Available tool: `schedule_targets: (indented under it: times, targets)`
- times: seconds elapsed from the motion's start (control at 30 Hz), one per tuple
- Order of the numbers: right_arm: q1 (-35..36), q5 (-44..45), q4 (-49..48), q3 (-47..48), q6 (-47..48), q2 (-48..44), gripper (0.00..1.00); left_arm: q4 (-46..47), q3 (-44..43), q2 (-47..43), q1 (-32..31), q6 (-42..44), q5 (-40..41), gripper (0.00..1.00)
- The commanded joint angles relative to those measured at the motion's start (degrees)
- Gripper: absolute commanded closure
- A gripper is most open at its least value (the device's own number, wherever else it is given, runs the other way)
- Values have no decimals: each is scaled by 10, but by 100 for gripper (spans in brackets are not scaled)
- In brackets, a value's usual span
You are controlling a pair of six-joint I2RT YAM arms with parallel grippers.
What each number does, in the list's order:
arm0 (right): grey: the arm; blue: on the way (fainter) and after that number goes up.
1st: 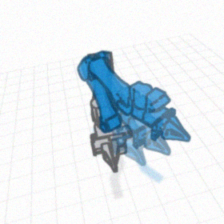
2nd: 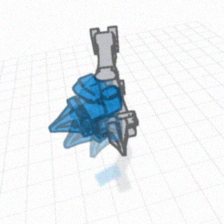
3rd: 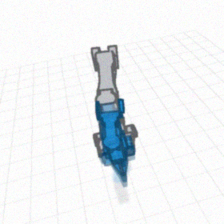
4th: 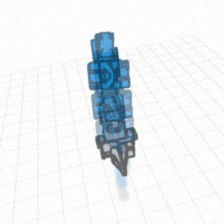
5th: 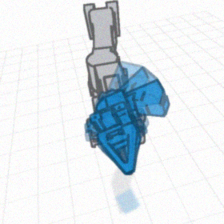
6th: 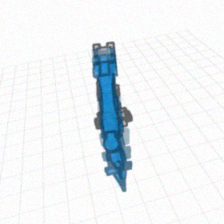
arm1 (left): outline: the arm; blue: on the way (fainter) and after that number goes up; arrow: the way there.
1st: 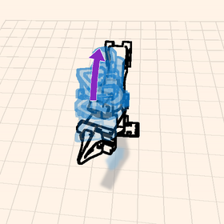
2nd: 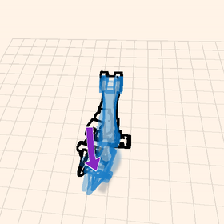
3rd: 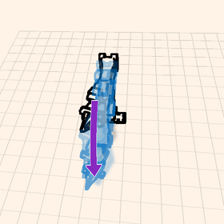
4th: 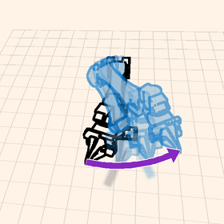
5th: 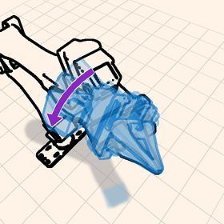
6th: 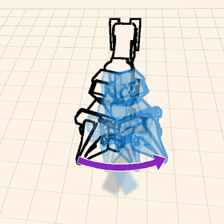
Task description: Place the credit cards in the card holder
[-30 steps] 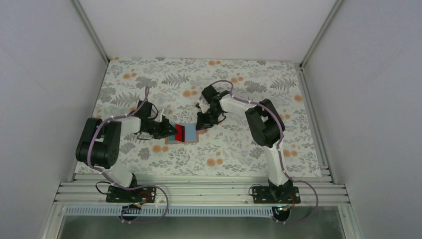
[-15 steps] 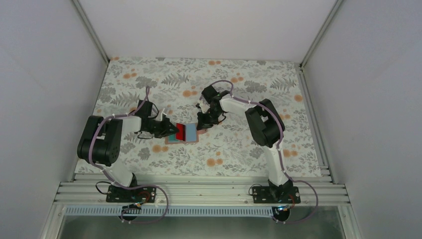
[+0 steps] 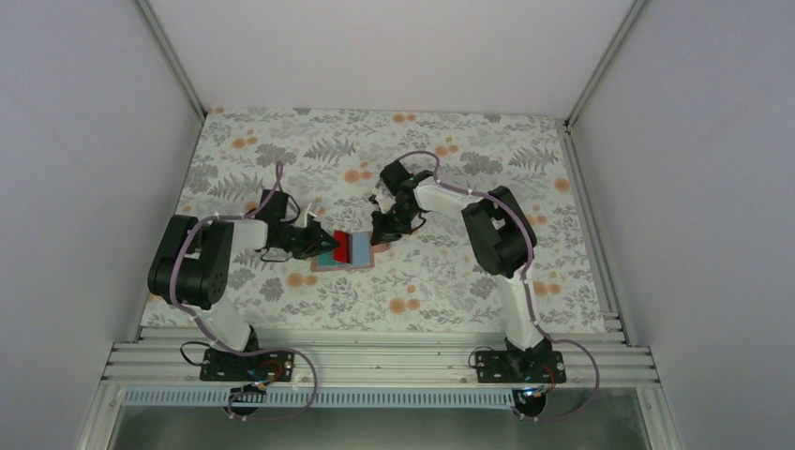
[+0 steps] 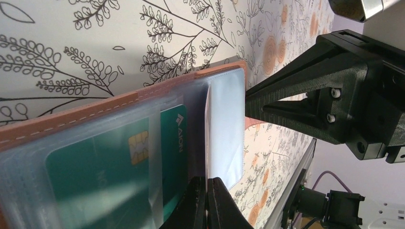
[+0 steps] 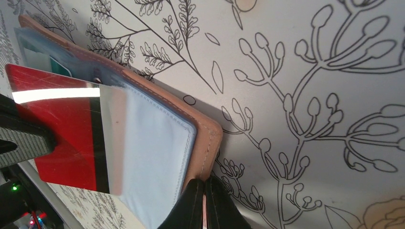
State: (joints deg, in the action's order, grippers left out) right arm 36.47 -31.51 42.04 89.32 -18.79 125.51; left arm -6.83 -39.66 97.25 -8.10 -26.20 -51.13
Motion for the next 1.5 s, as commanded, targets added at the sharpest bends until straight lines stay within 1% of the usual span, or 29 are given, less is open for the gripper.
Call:
schedule_targets:
  times: [0.0,0.37,0.6,0.77,0.97,1.17,1.23,1.47]
  targets:
    - [9,27,19,-15,7,28,96,32,15,11,0,-4,-11,98]
    - [9,25,16,-27,-2,27,96,55,36,14,-3,-25,-8,98]
    - [10,21,10,-36,-8,28,96,69,36,20,-17,-45,-6,98]
    - [11,21,8,-38,-12,30,96,87,40,18,-29,-76,12,98]
    - [12,35,12,-39,-22,32,96,76,35,16,-48,-95,40,97]
    - [12,49,14,-42,-31,34,96,48,30,10,-53,-97,56,81]
    - [11,50,14,-41,-33,34,96,35,24,10,-59,-93,63,79]
    - [11,45,9,-40,-40,40,96,-28,-16,15,-80,-75,92,79]
